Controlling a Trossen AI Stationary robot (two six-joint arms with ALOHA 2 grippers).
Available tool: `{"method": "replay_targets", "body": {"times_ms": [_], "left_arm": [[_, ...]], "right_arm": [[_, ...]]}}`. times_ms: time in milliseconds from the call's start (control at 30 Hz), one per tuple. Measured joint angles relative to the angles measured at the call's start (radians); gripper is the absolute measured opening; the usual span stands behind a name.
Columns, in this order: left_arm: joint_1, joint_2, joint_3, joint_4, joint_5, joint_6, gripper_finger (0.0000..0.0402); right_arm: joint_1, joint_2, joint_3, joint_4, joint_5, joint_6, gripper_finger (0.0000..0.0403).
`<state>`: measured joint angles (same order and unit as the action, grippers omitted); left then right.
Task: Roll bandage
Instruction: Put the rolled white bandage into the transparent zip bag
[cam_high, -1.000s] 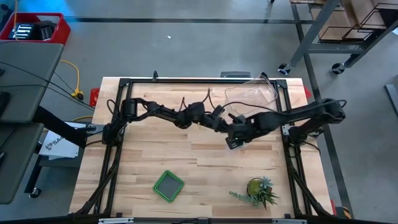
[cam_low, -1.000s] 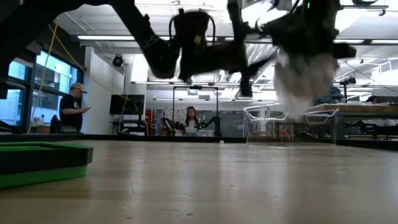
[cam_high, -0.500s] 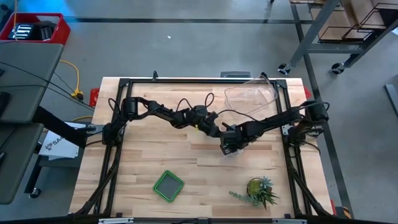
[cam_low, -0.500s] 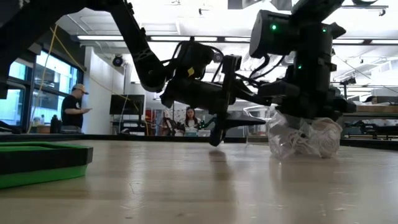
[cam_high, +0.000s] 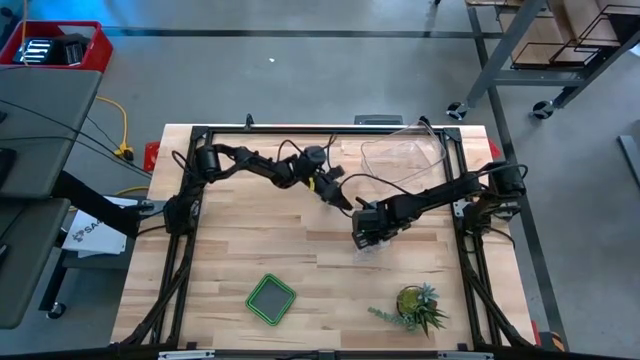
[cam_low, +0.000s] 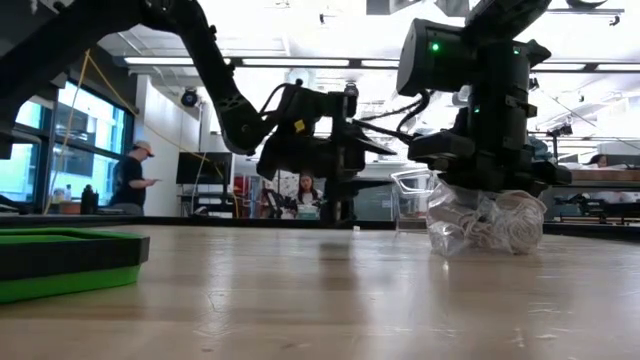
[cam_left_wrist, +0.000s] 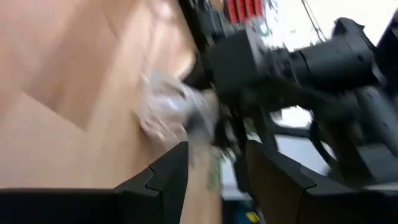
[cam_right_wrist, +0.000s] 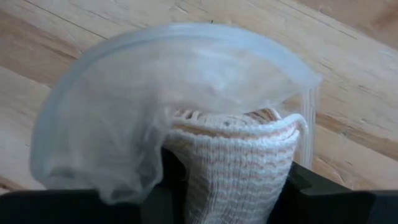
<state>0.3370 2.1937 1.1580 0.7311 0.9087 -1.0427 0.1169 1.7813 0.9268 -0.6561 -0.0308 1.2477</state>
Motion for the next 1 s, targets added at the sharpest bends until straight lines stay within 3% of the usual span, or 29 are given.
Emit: {"method": "replay_targets", "body": {"times_ms": [167,267,433,633,733,1000], "left_arm": [[-0.041,-0.038,-0.001,-0.047,0.138,-0.026,0.0159],[-0.119,-0.104,-0.001,-0.202,0.104,0.084,0.0158],[-0.281,-0.217,-0.001,-0.540,-0.186,0.340,0.0158],[-0.437,-0.271,-0.001,-0.787,-0.543,0.489,0.0158],[-0.470,-0.276,-0.001,-0.826,-0.648,0.474,0.0158],[-0.439,-0.306,-0.001,-0.734,-0.842,0.432,0.0158]], "right_arm": [[0.000,0.000,0.000,-0.001,-0.001,-0.001,0.0133],[0.001,0.000,0.001,-0.002,-0.008,-0.033,0.0132],[-0.005,0.000,0.002,0.022,-0.076,-0.058,0.0132],[-0.016,0.004,-0.004,0.089,-0.211,-0.191,0.0132],[-0.023,-0.001,-0.005,0.104,-0.228,-0.193,0.0132],[-0.026,-0.066,-0.010,0.176,-0.229,-0.207,0.0132]]}}
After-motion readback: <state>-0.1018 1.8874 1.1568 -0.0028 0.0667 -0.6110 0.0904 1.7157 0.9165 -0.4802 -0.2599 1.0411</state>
